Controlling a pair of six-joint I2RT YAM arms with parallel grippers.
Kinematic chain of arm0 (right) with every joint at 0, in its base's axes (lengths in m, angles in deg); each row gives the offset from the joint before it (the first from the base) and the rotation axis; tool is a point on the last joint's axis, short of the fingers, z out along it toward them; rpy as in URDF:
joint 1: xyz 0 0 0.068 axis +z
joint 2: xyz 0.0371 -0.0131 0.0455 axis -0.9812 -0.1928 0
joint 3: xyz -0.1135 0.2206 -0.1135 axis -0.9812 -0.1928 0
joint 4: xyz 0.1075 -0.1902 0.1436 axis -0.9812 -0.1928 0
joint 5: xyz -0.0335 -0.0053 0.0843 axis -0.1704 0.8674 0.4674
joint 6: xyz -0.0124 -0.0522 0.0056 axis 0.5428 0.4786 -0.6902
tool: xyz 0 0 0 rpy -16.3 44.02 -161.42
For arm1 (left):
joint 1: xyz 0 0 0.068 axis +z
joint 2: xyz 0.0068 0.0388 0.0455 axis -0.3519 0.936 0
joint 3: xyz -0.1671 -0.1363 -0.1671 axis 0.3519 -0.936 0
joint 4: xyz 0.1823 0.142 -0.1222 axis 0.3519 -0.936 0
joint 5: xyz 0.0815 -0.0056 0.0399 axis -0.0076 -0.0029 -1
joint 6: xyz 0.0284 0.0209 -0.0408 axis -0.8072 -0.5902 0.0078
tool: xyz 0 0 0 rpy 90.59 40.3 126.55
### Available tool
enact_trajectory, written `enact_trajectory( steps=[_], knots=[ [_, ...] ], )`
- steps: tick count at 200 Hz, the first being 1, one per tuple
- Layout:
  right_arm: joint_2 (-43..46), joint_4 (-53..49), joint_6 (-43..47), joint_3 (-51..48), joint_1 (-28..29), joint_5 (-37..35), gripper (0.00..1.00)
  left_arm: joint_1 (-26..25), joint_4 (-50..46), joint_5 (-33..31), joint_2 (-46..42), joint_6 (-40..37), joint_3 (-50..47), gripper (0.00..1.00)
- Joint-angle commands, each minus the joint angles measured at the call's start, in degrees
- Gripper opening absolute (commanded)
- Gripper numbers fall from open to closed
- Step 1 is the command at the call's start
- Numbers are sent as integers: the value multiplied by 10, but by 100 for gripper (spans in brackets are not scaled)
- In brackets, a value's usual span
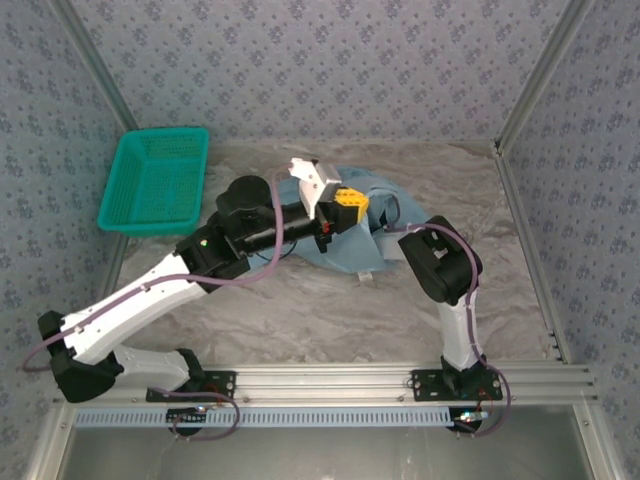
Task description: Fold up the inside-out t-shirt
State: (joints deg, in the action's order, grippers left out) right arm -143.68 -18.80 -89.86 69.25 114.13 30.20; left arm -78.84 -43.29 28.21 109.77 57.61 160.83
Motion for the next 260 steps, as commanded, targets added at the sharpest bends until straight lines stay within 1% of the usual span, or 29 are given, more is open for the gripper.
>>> enact_trajectory(
  steps=[1,25,35,50,62,72,84,87,96,118,143,156,163,183,201,217,219,227,230,260],
  knots=[
    [-14,-15,-30,23,-11,-20,71,1,72,15,-51,0,2,0],
    [-5,6,-39,14,-26,7,73,3,67,-16,-82,-25,-9,0],
    [6,20,-34,1,-28,16,73,3,55,-41,-87,-38,-5,0],
    [23,5,-24,-6,-27,12,73,5,46,-65,-87,-51,-6,0],
    [23,-17,-14,3,-25,-12,73,7,51,-53,-83,-49,-9,0],
    [13,-47,-13,19,-21,-16,73,8,50,-40,-77,-45,-5,0],
    [1,-80,-24,31,-18,-26,74,8,43,-22,-67,-42,5,0],
    [-3,-87,-28,50,-18,-30,74,8,41,-19,-64,-41,8,0],
    [-15,-108,-37,65,-16,-38,74,8,40,-5,-59,-37,13,0],
    [-43,-157,-67,100,-16,-33,76,8,57,20,-59,-25,10,0],
    [-67,-190,-85,129,-17,-17,75,8,61,24,-61,-26,12,0],
    [-70,-191,-91,126,-16,-4,71,9,59,9,-63,-34,7,0],
    [-69,-190,-94,121,-17,1,65,9,58,-9,-65,-40,2,0],
    [-59,-185,-92,99,-21,20,41,18,54,-58,-71,-48,-10,0],
    [-36,-183,-85,75,-26,29,25,37,53,-94,-76,-41,-19,0],
    [-11,-173,-76,48,-33,39,11,57,51,-114,-79,-36,-25,0],
    [-6,-171,-74,44,-34,41,8,60,50,-117,-80,-34,-25,0],
    [4,-166,-68,41,-37,47,3,71,47,-131,-81,-32,-27,0],
    [9,-163,-66,23,-37,50,1,75,46,-136,-82,-30,-28,0],
    [52,-127,-46,-25,-52,94,0,133,42,-165,-92,-6,-45,0]
  ],
)
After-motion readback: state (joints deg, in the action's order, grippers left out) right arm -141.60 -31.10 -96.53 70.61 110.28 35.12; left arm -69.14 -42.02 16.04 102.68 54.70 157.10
